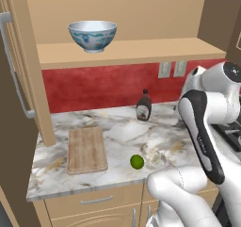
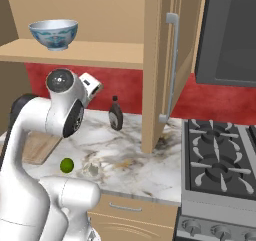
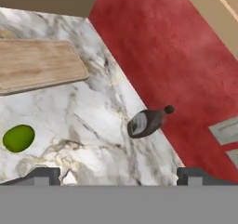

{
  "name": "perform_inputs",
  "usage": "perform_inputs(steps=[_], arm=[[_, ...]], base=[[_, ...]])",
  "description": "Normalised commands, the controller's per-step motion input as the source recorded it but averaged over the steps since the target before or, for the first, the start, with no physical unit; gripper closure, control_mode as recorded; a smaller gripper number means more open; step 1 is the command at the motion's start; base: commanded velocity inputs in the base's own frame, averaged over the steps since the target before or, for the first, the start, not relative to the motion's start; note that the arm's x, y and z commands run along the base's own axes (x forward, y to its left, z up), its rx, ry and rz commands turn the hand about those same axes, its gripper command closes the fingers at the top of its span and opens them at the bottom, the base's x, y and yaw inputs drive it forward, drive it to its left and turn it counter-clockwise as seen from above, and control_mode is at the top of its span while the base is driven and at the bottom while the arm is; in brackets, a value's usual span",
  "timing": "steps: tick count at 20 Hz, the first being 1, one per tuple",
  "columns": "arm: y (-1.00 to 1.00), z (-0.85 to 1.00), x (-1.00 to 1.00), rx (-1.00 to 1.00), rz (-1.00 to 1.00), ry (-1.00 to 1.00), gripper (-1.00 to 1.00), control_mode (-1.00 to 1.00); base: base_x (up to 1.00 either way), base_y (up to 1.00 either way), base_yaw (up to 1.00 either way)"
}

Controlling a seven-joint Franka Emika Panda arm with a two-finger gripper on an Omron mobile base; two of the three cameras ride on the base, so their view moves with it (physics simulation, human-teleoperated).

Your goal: Open the cabinet. Place the bowl and condiment on the counter. Then place the lime and garlic on the cutting board.

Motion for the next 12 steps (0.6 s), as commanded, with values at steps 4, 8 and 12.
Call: perform_inputs(steps=[4, 8, 12], arm=[[0.56, 0.93, -0.6, -0.27, 0.02, 0.02, -1.0, -1.0], [0.82, 0.98, -0.06, -0.34, 0.07, -0.13, -1.0, -1.0], [0.77, 0.8, -0.01, -0.35, 0.02, -0.23, -1.0, -1.0]], base=[[0.0, 0.0, 0.0], [0.0, 0.0, 0.0], [0.0, 0.0, 0.0]])
